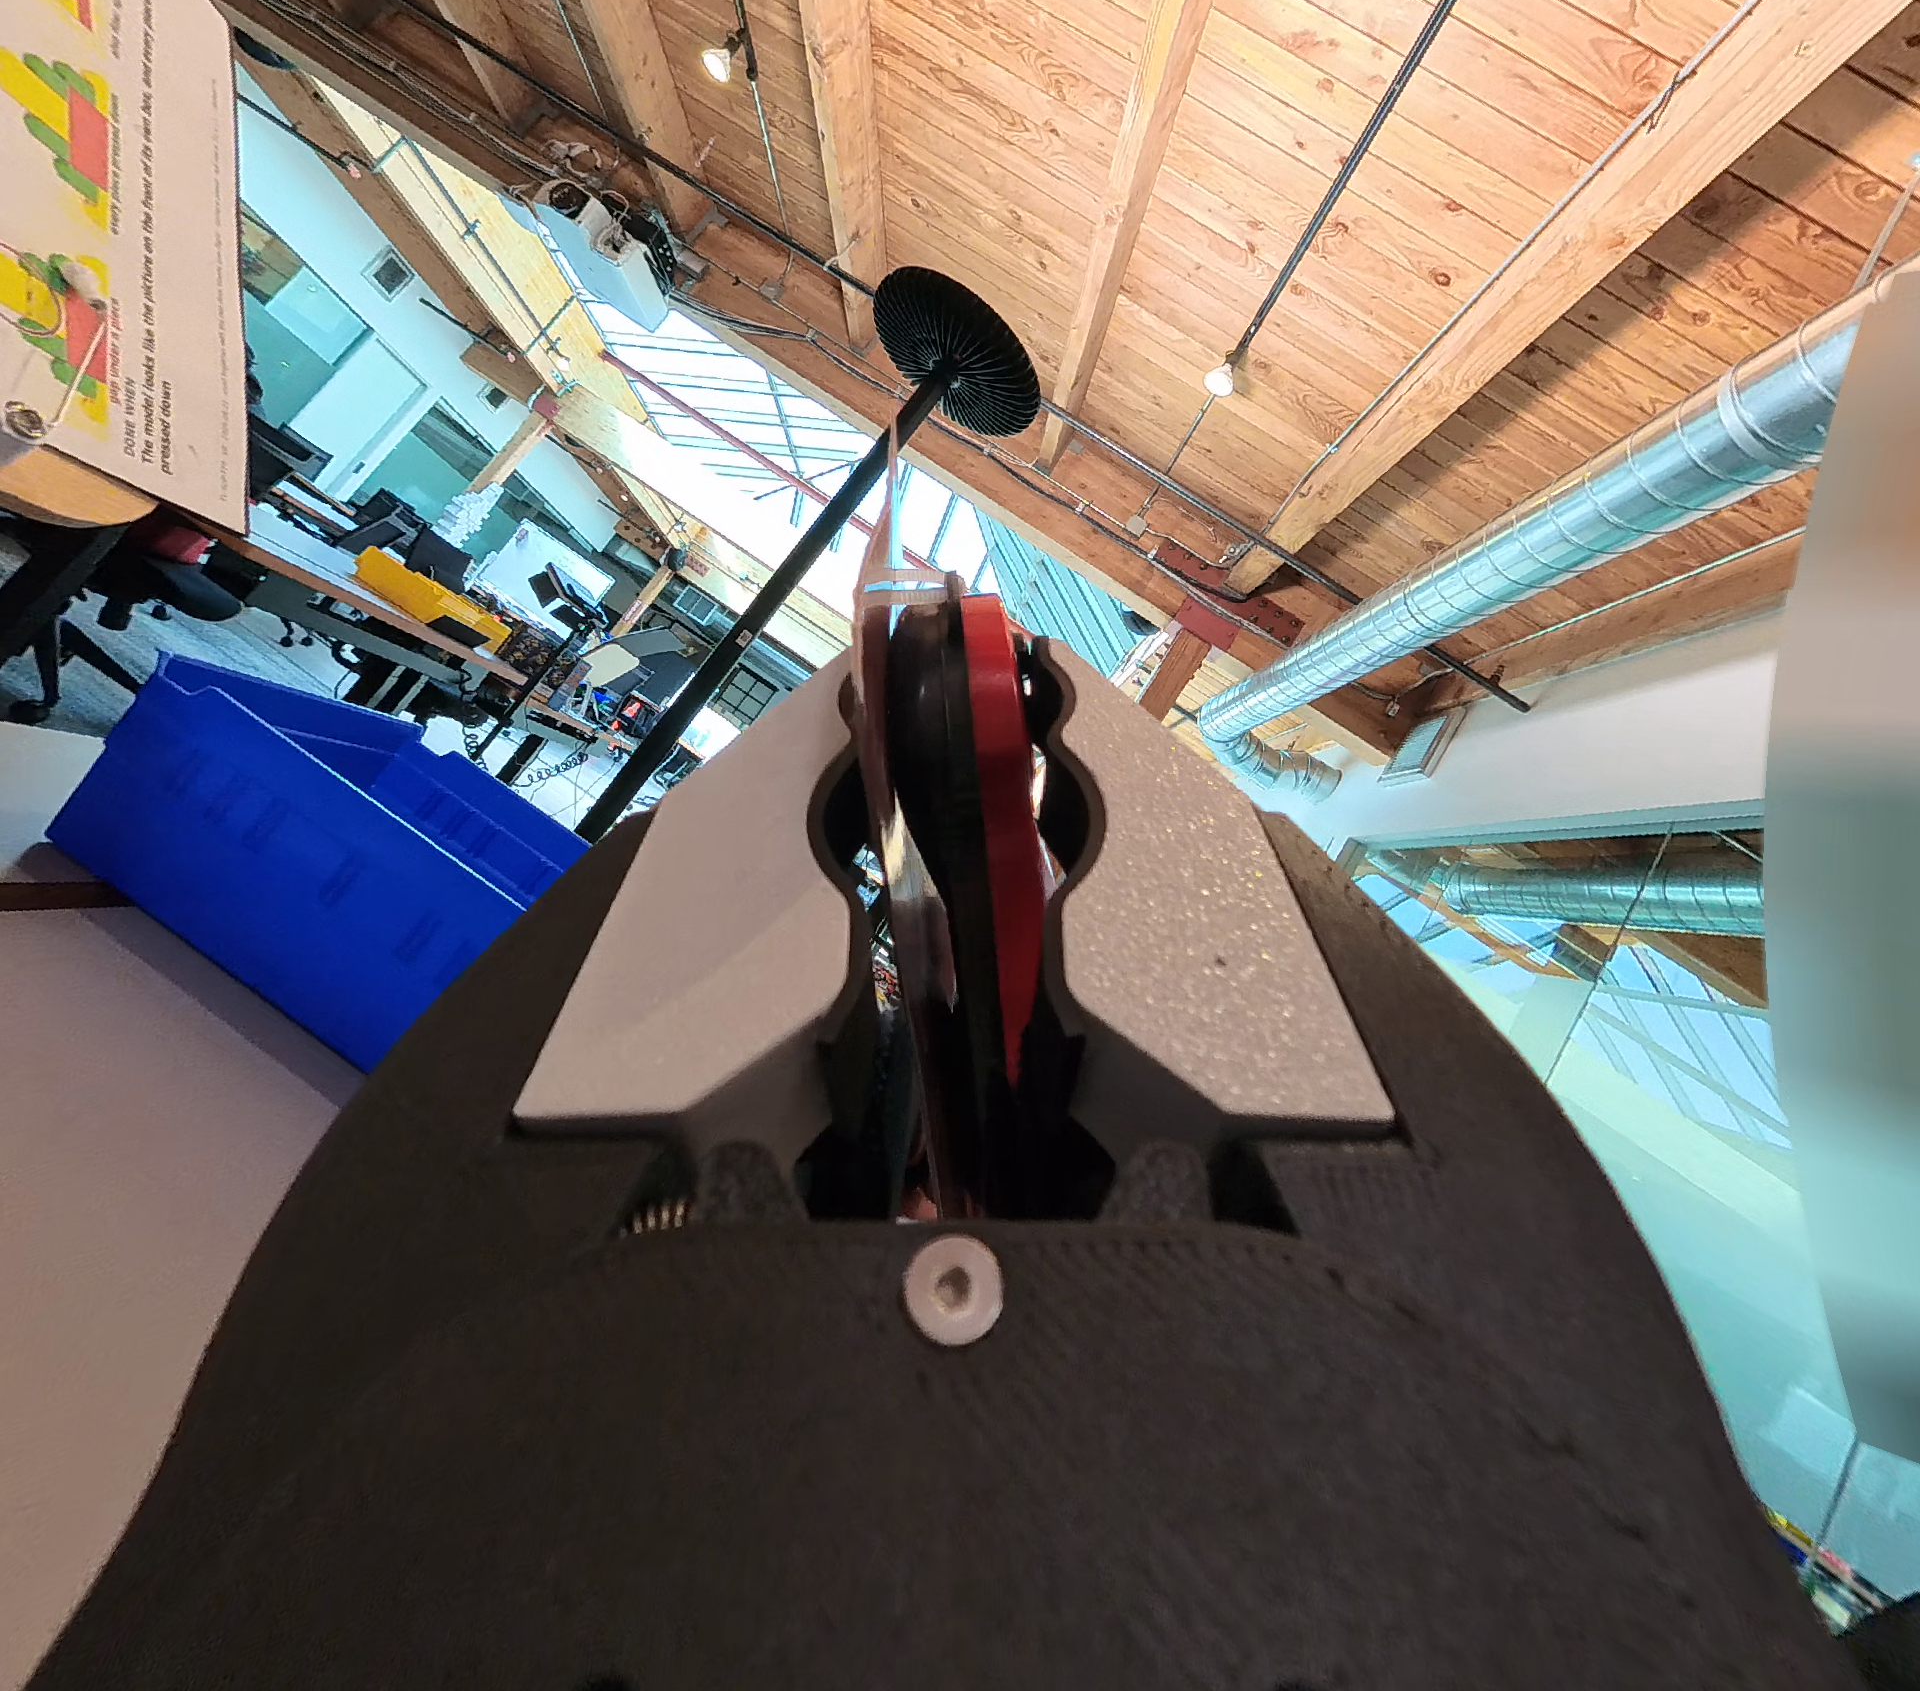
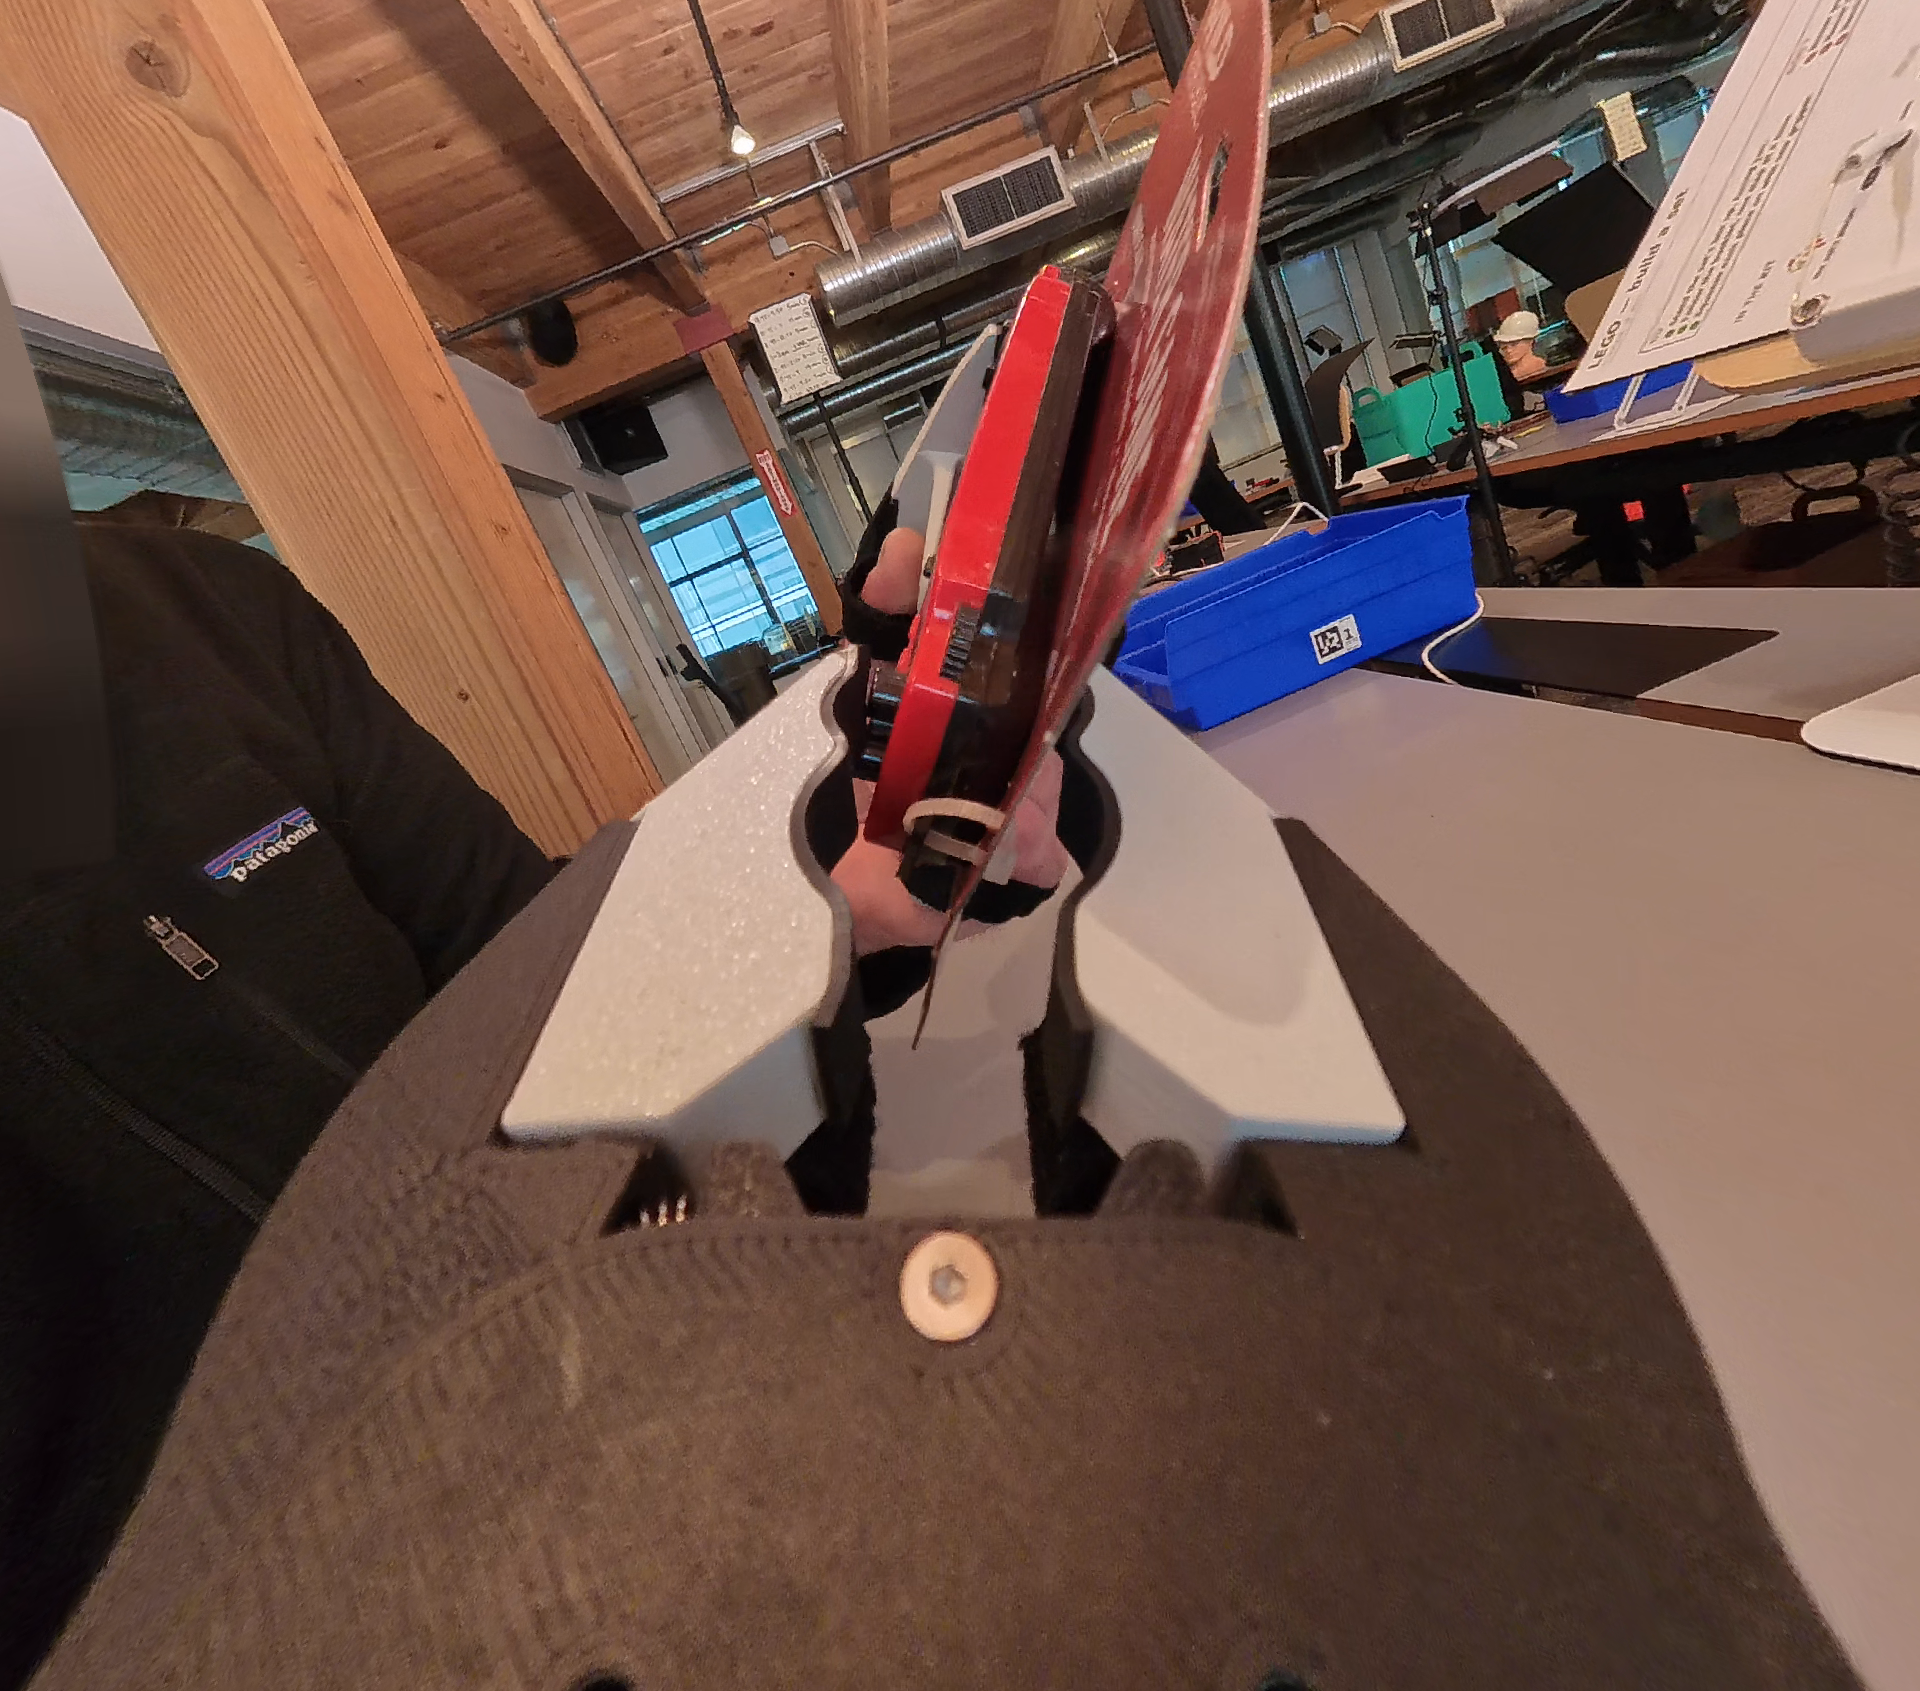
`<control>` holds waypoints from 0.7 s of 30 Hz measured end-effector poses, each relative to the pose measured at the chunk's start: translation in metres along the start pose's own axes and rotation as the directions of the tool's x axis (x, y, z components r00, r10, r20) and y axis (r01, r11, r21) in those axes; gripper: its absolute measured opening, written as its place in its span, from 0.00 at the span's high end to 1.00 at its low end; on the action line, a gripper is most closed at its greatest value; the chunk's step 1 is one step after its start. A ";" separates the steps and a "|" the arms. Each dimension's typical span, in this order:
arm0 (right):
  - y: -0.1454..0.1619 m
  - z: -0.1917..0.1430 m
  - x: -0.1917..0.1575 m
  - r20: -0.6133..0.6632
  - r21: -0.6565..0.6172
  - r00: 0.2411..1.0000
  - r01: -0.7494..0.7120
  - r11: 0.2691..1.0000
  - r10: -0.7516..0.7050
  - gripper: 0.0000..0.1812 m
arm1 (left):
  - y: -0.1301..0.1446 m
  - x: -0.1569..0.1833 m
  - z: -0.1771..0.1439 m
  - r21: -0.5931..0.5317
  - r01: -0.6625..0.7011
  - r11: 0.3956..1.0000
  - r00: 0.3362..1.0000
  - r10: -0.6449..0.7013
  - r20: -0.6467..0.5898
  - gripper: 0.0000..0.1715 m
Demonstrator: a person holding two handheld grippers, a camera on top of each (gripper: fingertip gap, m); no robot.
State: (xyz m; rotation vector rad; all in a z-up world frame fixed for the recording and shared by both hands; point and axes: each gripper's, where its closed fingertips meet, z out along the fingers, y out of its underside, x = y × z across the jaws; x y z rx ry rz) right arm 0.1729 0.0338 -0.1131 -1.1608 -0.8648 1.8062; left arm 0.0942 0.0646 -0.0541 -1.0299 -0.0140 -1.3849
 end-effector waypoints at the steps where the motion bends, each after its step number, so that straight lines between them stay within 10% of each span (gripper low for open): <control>1: 0.000 0.001 -0.001 0.003 -0.003 1.000 0.002 1.000 -0.002 0.82 | -0.001 0.000 0.000 0.004 0.009 1.000 1.000 -0.009 0.000 0.85; 21: 0.024 0.006 0.015 -0.091 -0.139 0.995 0.028 0.990 -0.041 0.86 | -0.003 -0.008 -0.002 -0.028 -0.007 1.000 0.998 0.009 0.069 0.84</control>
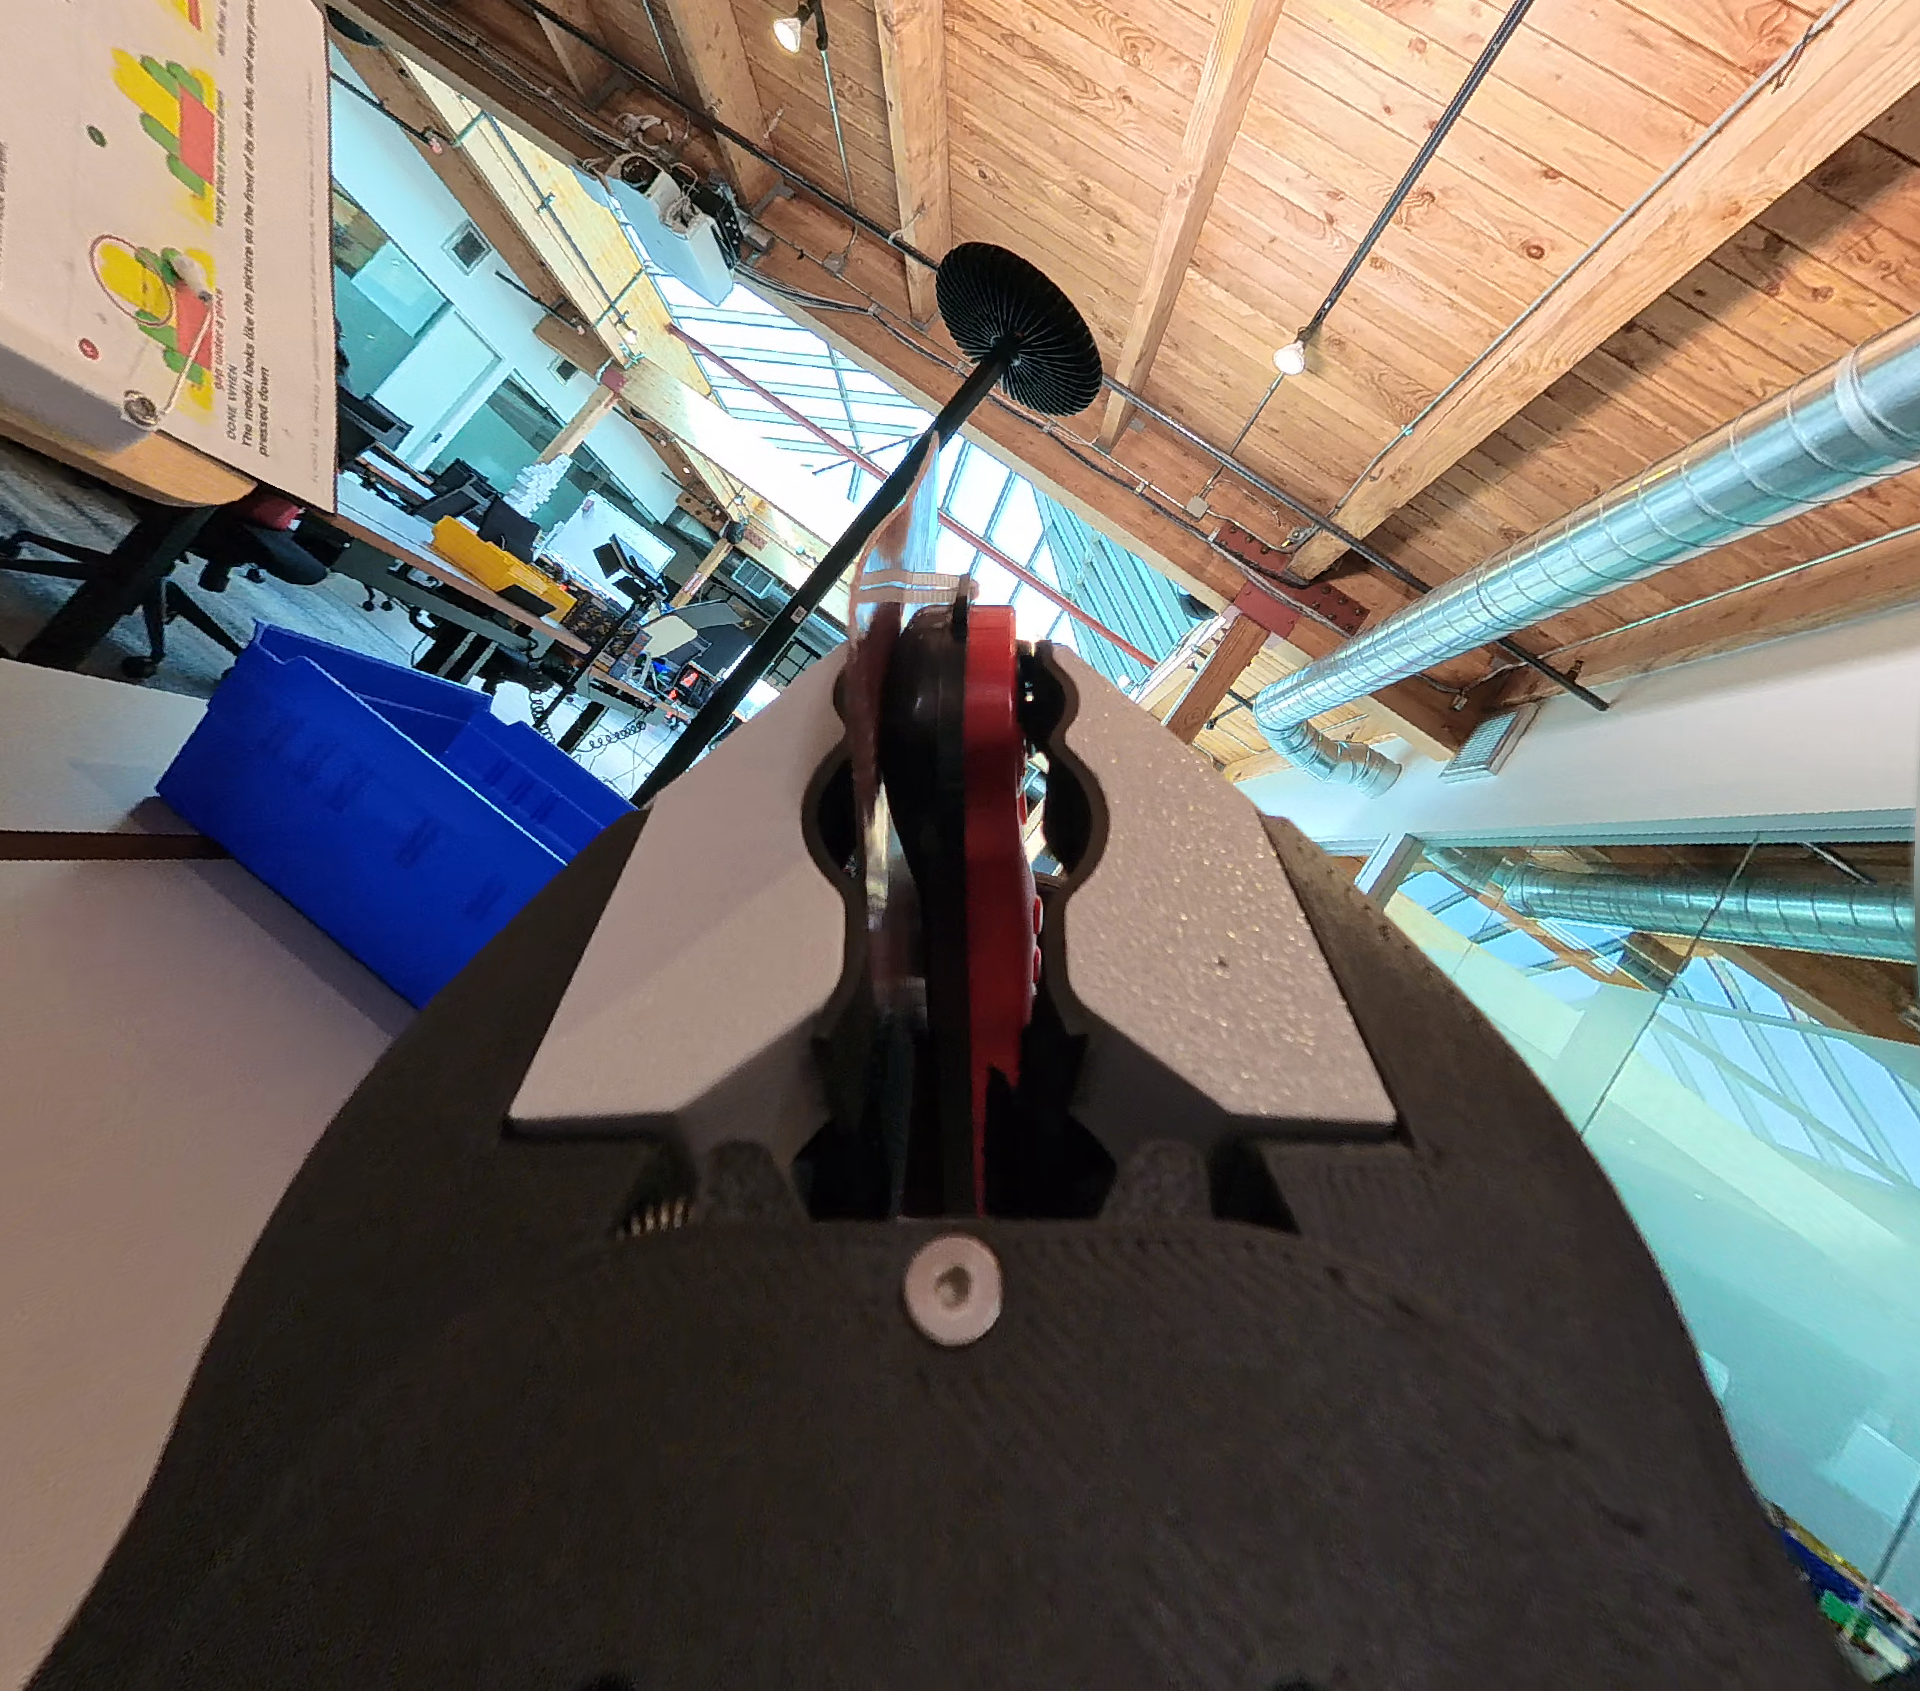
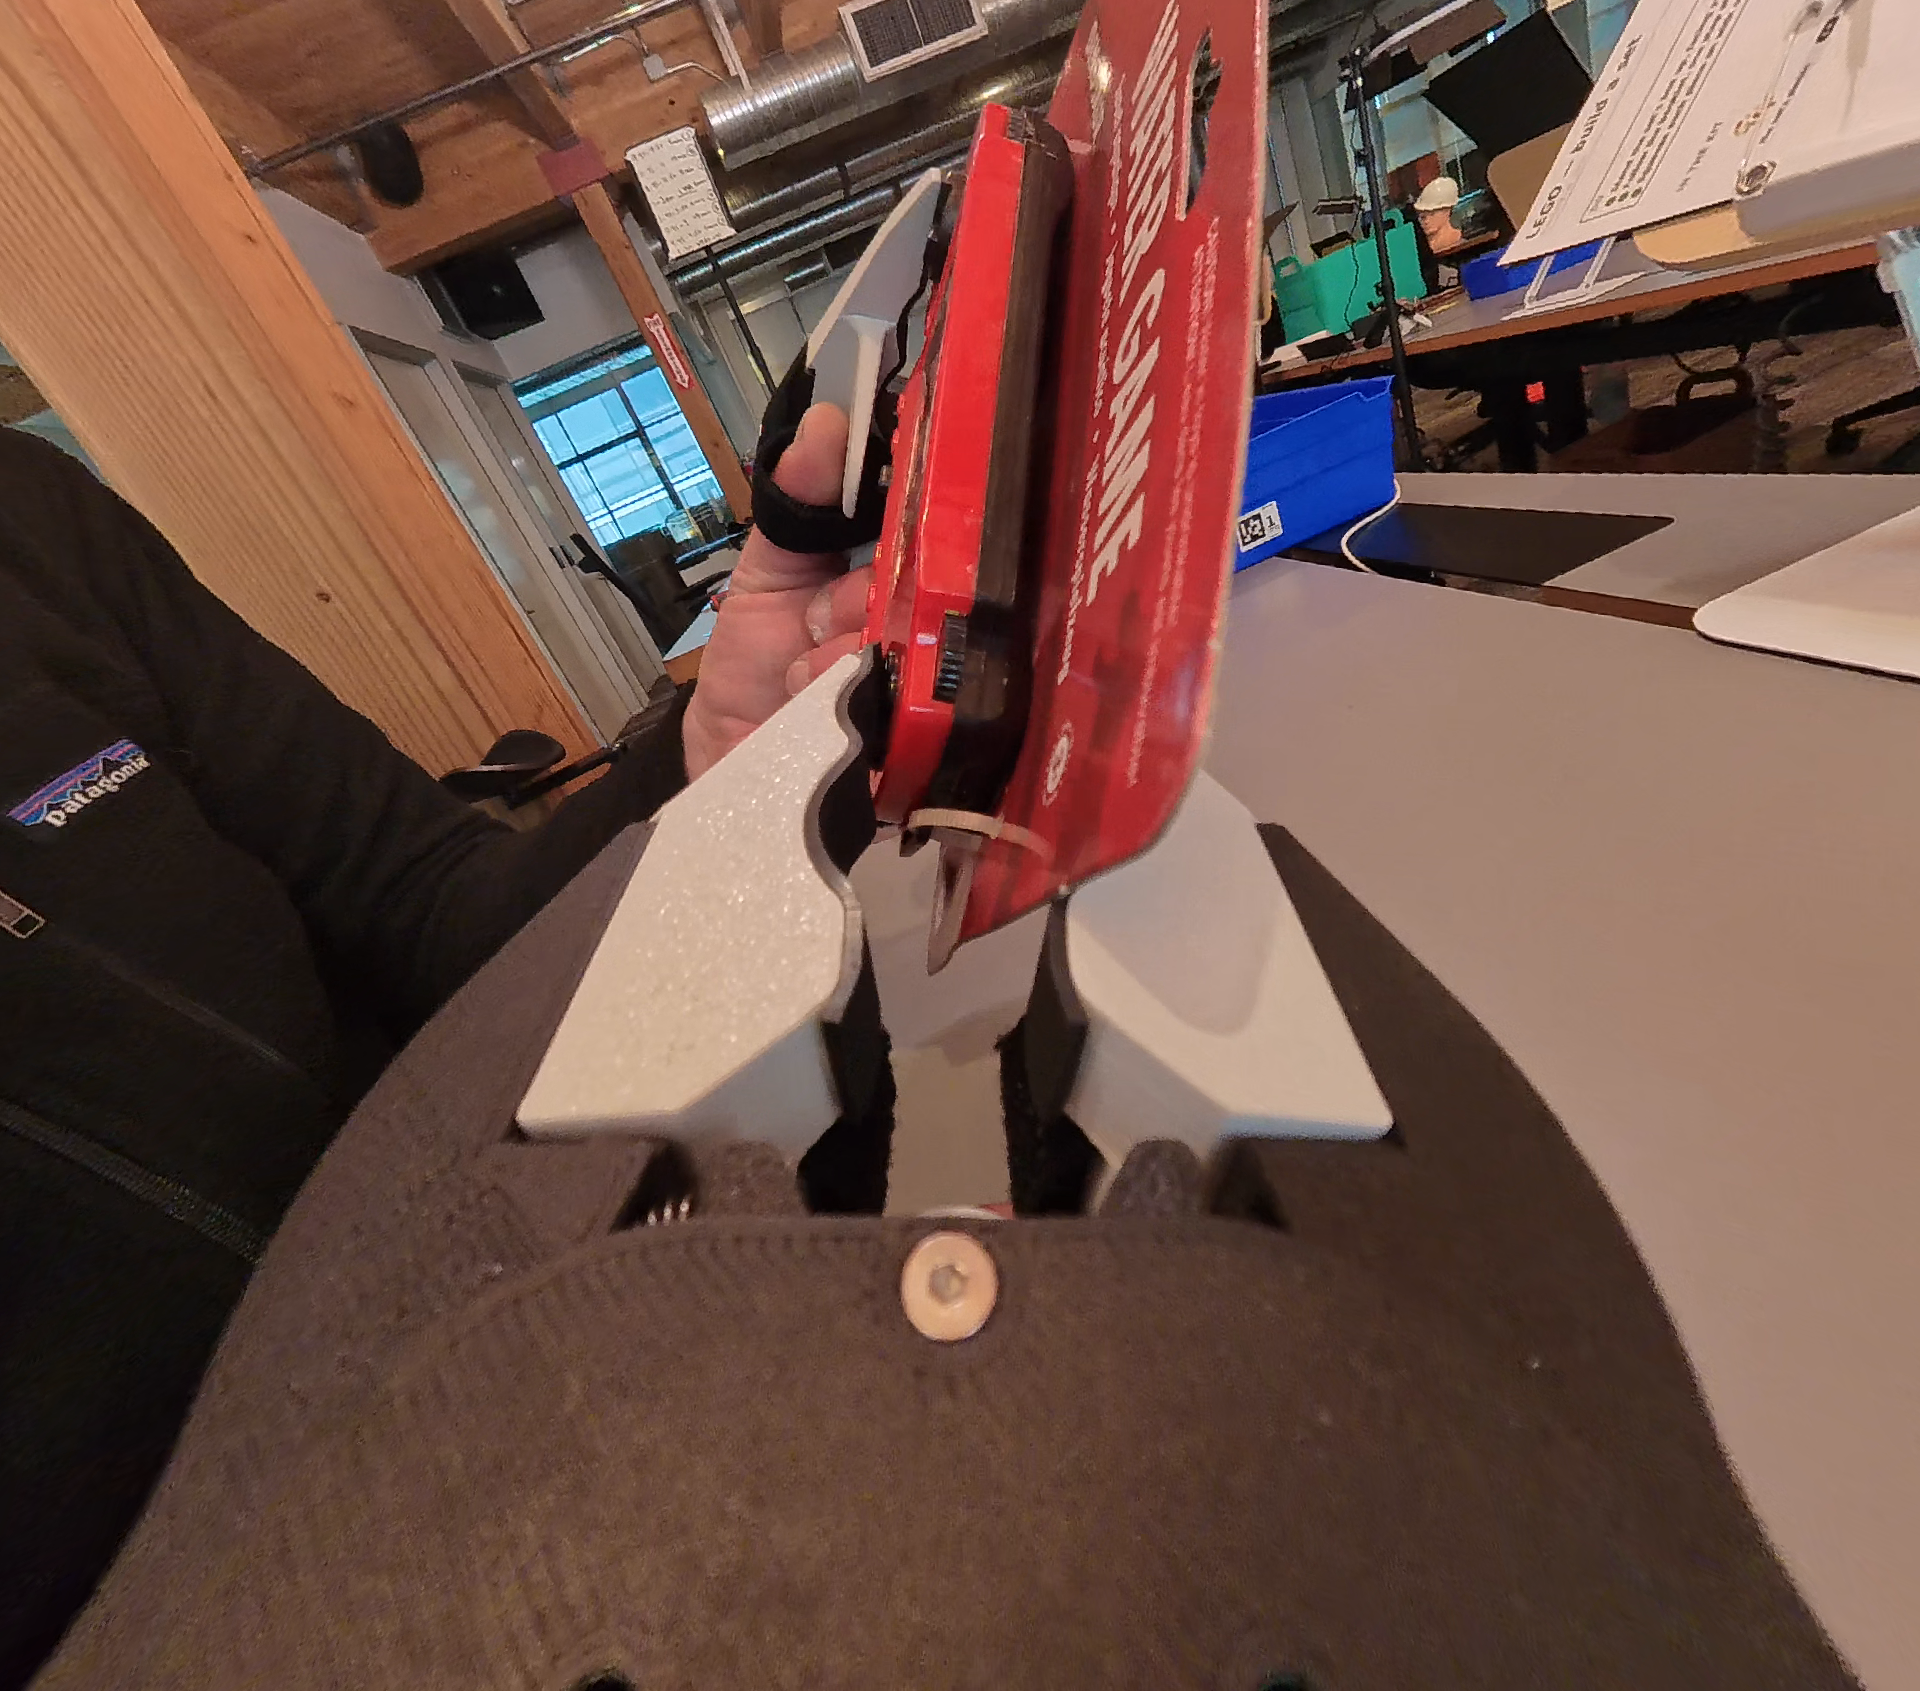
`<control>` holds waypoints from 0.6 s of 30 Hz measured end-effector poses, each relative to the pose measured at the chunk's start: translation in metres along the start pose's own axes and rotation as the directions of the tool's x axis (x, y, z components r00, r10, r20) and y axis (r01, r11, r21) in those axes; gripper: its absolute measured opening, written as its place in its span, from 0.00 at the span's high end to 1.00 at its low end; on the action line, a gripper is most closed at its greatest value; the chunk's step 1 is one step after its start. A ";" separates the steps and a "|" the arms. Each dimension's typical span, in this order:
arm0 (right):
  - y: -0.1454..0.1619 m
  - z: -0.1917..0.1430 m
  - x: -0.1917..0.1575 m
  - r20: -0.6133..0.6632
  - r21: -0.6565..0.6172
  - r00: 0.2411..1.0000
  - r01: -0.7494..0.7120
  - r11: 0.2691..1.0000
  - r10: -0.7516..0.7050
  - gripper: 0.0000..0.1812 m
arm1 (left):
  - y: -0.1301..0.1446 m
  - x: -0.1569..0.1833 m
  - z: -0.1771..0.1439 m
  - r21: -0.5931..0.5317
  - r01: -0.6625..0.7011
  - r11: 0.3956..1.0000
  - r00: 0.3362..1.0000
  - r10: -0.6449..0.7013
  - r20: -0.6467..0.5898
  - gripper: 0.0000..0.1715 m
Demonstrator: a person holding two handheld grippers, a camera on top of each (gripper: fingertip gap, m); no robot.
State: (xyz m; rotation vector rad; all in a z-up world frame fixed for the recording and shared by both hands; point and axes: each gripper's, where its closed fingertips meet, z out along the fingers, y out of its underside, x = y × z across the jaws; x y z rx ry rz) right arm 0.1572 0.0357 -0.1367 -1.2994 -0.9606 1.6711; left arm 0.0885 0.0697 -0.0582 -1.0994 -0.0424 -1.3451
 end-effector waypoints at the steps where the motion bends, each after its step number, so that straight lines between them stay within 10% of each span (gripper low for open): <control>1: 0.000 0.000 0.000 0.002 0.000 1.000 -0.004 1.000 0.004 0.87 | 0.000 0.000 0.000 -0.004 -0.009 1.000 1.000 0.009 0.003 0.84; 18: -0.007 -0.001 -0.005 0.046 0.055 0.999 -0.005 0.998 0.002 0.83 | 0.000 0.002 0.001 -0.002 -0.028 1.000 1.000 0.029 0.010 0.85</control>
